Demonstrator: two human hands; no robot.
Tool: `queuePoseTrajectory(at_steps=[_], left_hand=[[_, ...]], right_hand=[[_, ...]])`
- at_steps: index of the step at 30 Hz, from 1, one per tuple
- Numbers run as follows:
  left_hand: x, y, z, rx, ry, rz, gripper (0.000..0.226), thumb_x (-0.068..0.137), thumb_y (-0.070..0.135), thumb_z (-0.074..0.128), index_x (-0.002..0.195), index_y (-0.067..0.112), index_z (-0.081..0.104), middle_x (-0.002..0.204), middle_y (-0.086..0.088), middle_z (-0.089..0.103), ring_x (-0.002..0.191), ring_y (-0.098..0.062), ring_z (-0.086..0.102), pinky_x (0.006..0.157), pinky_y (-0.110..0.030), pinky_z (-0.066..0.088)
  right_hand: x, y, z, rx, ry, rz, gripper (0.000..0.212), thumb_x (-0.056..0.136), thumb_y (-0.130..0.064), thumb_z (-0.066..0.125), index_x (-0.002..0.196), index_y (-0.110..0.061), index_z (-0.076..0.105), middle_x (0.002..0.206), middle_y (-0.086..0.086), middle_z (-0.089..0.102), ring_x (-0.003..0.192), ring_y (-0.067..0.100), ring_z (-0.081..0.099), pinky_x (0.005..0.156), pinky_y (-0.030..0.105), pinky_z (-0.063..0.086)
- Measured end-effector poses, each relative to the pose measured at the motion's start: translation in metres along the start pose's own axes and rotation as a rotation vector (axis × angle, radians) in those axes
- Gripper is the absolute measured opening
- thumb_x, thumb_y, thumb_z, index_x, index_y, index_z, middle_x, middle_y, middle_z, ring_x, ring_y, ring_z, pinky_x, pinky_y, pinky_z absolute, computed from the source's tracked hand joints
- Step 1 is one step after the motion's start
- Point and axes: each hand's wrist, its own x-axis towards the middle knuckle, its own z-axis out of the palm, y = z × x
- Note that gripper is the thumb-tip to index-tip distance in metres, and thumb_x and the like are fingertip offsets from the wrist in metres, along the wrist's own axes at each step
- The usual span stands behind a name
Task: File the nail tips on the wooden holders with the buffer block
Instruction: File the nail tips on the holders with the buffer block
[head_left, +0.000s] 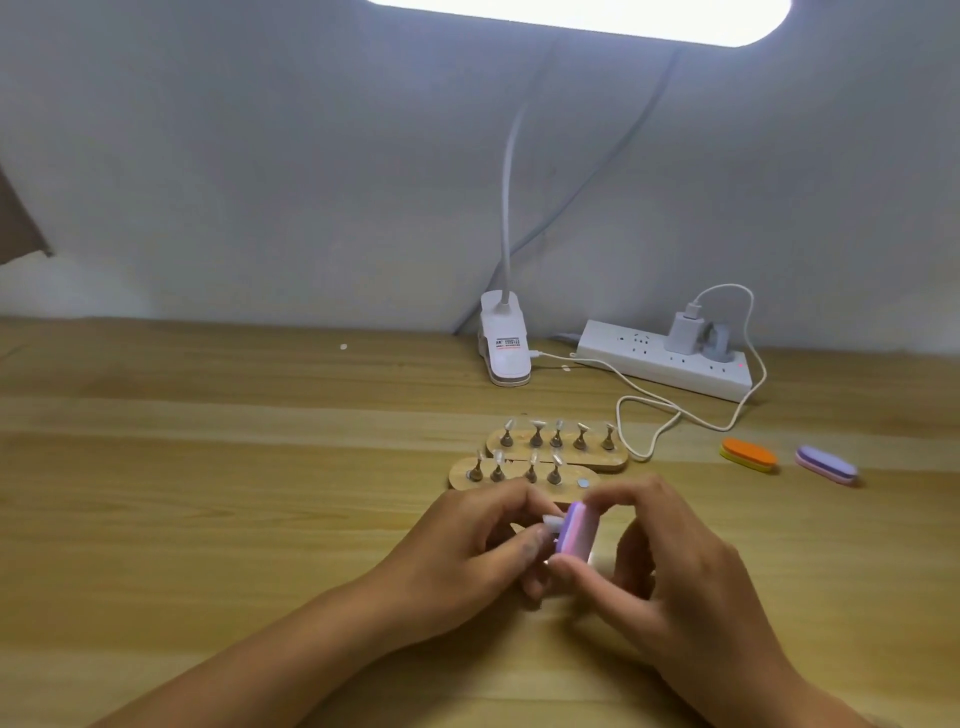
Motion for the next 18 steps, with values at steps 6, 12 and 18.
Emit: queuePoseTrajectory(at_steps=[6, 12, 18], left_hand=[[0.0004, 0.0018, -0.0012, 0.079, 0.013, 0.008, 0.008, 0.098, 0.008, 0.058, 0.099, 0.012, 0.065, 0.072, 0.017, 0.066, 0.053, -0.006, 0.059, 0.053, -0.017, 0.042], [-0.0003, 0.0040, -0.0028, 0.107, 0.007, 0.035, 0.011, 0.098, 0.010, 0.059, 0.098, 0.020, 0.065, 0.063, 0.030, 0.062, 0.042, 0.004, 0.051, 0.045, -0.009, 0.035], [0.0008, 0.0003, -0.0042, 0.072, 0.026, 0.044, 0.010, 0.096, 0.018, 0.062, 0.095, 0.026, 0.069, 0.072, 0.025, 0.064, 0.047, -0.002, 0.037, 0.048, -0.014, 0.029]], right_hand=[[0.0000, 0.0004, -0.0009, 0.083, 0.026, 0.049, 0.036, 0.075, -0.055, 0.075, 0.096, -0.032, 0.059, 0.086, -0.014, 0.058, 0.049, 0.005, 0.052, 0.044, 0.030, 0.048], [-0.0010, -0.0023, 0.0029, 0.112, 0.003, -0.034, 0.037, 0.074, -0.055, 0.070, 0.095, -0.025, 0.066, 0.098, -0.016, 0.059, 0.045, 0.004, 0.049, 0.041, 0.027, 0.045], [0.0008, 0.0010, 0.0017, 0.132, 0.027, 0.001, 0.037, 0.075, -0.056, 0.069, 0.097, -0.026, 0.065, 0.095, -0.019, 0.060, 0.046, 0.005, 0.051, 0.043, 0.027, 0.045]])
